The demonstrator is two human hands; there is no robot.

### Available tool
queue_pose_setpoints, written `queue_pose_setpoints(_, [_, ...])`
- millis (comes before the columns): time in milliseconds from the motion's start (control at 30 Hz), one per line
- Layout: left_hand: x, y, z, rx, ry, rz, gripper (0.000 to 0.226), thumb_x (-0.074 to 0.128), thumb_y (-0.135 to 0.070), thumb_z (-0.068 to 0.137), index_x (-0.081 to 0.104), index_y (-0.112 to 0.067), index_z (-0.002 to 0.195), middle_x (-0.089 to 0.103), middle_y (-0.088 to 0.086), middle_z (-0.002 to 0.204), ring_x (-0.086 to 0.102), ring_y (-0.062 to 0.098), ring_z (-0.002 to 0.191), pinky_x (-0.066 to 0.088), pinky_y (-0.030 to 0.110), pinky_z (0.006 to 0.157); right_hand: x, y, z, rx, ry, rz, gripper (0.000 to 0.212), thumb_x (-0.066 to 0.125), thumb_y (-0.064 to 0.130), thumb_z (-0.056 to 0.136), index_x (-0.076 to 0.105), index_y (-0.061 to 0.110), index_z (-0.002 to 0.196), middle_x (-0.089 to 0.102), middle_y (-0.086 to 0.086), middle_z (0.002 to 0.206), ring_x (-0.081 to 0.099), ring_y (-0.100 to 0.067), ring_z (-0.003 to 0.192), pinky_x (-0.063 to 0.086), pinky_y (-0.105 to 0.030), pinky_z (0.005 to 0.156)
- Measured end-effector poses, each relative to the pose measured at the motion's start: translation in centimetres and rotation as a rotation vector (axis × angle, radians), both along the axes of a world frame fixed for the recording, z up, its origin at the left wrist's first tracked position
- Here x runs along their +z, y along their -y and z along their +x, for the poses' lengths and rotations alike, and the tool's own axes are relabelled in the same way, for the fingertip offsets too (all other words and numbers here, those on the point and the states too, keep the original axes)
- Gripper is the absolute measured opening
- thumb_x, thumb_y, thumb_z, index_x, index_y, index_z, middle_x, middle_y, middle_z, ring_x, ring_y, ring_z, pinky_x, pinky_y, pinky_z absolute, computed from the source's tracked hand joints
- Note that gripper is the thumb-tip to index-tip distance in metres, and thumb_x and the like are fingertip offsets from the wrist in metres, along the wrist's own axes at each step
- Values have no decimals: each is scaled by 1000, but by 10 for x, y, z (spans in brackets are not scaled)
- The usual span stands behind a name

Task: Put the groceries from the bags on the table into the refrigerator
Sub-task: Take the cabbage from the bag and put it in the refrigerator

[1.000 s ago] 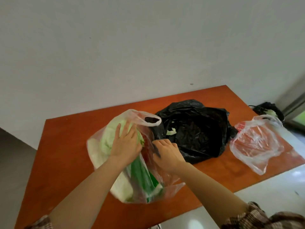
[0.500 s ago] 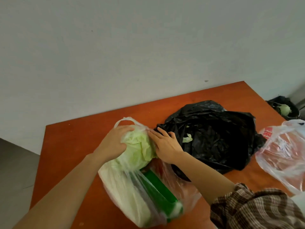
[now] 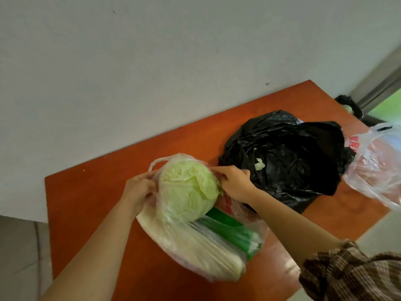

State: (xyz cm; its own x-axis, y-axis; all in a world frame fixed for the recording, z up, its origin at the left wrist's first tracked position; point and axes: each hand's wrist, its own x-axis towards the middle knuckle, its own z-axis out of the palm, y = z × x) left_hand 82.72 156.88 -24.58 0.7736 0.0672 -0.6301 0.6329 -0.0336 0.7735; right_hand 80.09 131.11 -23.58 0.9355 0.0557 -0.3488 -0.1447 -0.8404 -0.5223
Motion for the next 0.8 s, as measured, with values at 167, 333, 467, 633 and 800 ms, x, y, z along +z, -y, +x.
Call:
queue_pose_setpoints(167, [12,2,-1,-264,273,373,23,65,-6,76,74,-21,91,71,-4,80,66,14,76,51,27,65,20,-32,-17,-14,302,-56,39,43,7,90,58,20,124,61,5,113,45,-17,113,17,-31,91])
queue_pose_setpoints(333, [31,15,6,-364,514,405,21,68,-41,77,71,-30,95,69,-13,82,61,6,75,47,23,68,29,-50,-13,-336,-19,458,57,55,54,89,46,29,140,58,9,119,55,-12,108,45,-27,88])
queue_pose_setpoints(467, [21,24,10,-233,485,561,37,67,-35,82,59,-13,54,50,0,49,44,15,49,36,32,52,18,-59,-14,-239,46,263,85,61,71,73,40,29,144,42,6,147,40,-15,134,38,-41,108])
queue_pose_setpoints(633, [7,15,5,-162,393,660,46,66,-39,83,60,-2,57,44,0,46,41,16,45,30,29,47,19,-70,-36,-149,112,48,84,47,74,80,25,32,150,14,4,161,4,-14,148,9,-46,119])
queue_pose_setpoints(800, [3,4,1,-206,294,841,49,63,-50,83,53,-17,47,54,-1,53,59,28,70,46,33,63,22,-72,-45,-103,158,8,76,44,68,87,26,31,150,15,9,160,6,-7,147,5,-46,117])
